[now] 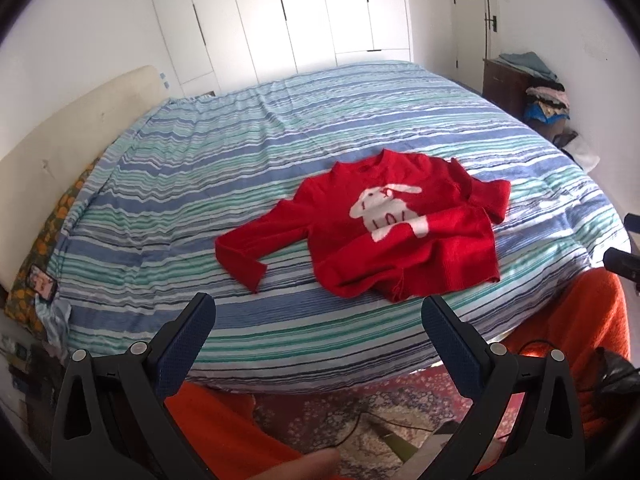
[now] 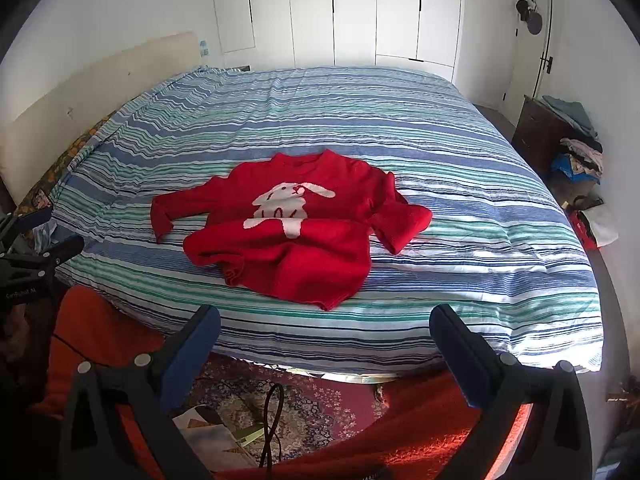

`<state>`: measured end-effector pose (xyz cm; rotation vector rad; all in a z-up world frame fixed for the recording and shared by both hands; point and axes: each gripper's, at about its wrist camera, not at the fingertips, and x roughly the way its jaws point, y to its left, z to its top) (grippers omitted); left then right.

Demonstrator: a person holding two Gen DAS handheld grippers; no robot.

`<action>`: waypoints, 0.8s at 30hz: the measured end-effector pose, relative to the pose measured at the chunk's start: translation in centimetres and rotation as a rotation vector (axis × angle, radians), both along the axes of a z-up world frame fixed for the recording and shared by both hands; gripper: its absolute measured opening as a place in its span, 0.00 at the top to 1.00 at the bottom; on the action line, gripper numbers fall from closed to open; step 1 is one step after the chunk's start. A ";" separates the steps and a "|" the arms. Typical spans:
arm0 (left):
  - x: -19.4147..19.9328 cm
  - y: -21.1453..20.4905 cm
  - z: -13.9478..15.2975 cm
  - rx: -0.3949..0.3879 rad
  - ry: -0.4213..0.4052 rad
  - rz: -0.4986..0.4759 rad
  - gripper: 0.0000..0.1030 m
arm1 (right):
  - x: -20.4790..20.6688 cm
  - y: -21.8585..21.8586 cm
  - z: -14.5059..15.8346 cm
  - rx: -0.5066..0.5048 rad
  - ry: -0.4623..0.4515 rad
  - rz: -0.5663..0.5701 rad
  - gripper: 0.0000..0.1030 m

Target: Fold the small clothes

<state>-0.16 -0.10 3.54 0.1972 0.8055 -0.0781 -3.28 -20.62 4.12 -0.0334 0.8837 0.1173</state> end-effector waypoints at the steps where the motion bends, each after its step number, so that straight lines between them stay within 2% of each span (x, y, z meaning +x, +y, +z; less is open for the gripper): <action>1: 0.1 0.0 -0.2 -0.013 0.010 0.006 0.00 | 0.0 0.0 0.0 0.001 0.002 -0.001 0.00; 7: 0.3 0.0 -1.2 -0.023 0.059 0.014 0.00 | 0.3 0.2 -0.5 -0.004 0.015 0.011 0.00; 11: 0.3 0.2 -1.3 -0.075 0.098 0.023 0.00 | 0.3 0.0 -0.1 -0.021 -0.003 -0.016 0.00; 16: -0.2 -1.1 -2.0 -0.099 0.142 -0.008 0.00 | 0.0 -0.4 -0.4 -0.002 0.005 -0.035 0.00; 19: -0.5 -1.8 -2.0 -0.101 0.148 -0.032 0.00 | 0.2 -0.4 -0.6 0.000 0.016 -0.034 0.00; 24: -1.0 -2.5 -1.5 -0.061 0.120 -0.045 0.00 | 0.3 -0.2 -0.4 -0.008 0.002 -0.030 0.00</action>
